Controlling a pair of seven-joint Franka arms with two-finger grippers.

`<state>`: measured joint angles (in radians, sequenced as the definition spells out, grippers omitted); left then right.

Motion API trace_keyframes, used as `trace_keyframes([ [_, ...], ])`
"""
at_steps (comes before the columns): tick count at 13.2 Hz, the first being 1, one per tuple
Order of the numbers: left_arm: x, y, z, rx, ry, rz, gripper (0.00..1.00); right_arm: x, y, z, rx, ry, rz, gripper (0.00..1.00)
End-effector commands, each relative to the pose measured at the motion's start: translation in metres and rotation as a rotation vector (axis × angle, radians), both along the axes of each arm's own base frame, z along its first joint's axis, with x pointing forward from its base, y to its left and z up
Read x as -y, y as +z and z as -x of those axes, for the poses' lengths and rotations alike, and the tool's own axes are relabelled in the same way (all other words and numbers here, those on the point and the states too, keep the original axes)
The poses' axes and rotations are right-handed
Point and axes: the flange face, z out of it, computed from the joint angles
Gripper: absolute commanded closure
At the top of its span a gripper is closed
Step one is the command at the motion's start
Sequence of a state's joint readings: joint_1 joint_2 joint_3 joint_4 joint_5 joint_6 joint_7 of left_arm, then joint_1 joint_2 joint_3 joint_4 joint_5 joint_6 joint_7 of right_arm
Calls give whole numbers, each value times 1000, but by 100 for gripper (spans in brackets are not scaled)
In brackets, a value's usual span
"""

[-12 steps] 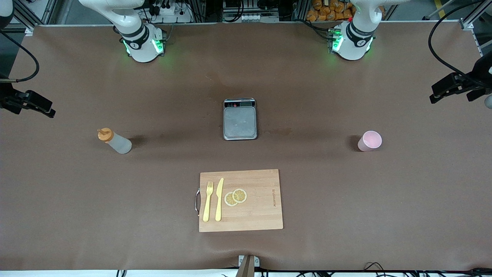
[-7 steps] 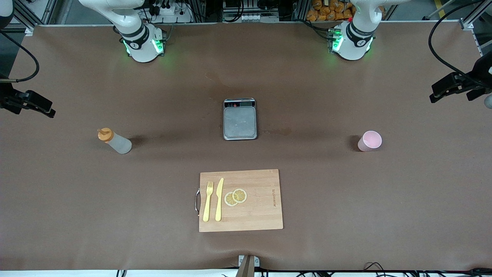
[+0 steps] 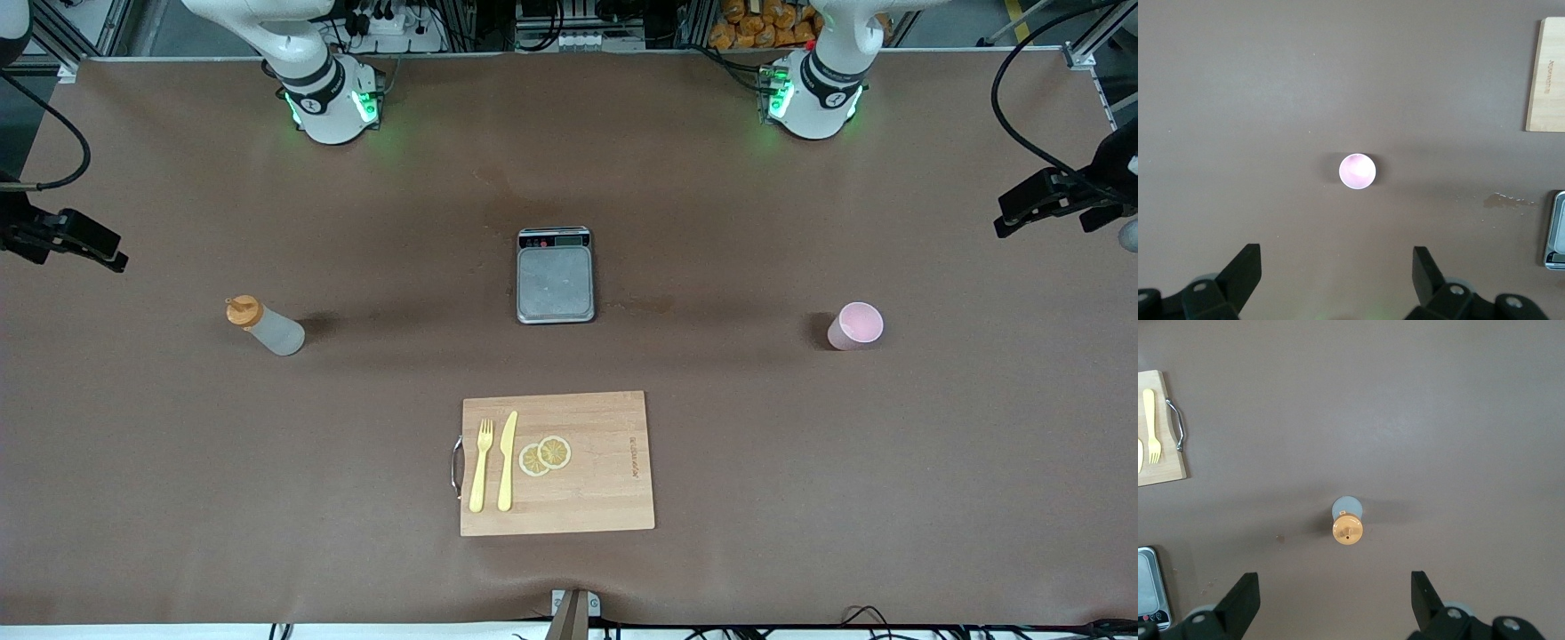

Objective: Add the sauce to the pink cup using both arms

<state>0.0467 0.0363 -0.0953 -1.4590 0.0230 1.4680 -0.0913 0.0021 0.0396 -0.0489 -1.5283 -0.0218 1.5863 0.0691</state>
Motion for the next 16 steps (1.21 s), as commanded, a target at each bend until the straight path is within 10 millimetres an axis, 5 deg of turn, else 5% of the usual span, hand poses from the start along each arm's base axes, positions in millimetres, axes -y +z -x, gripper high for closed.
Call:
trace_keyframes([
  [1, -2, -16, 3, -42, 3, -23, 0, 2, 0, -1, -7, 0, 18, 0],
  [5, -2, -55, -1, -65, 7, -24, 0, 8, -14, -2, -39, -9, 16, 0],
  [10, -24, -146, 0, -63, 38, -23, 0, 28, -28, -4, -74, -50, 2, 0],
  [16, -20, -235, 21, -11, 23, -19, 0, 34, -53, -6, -175, -135, 2, 0],
])
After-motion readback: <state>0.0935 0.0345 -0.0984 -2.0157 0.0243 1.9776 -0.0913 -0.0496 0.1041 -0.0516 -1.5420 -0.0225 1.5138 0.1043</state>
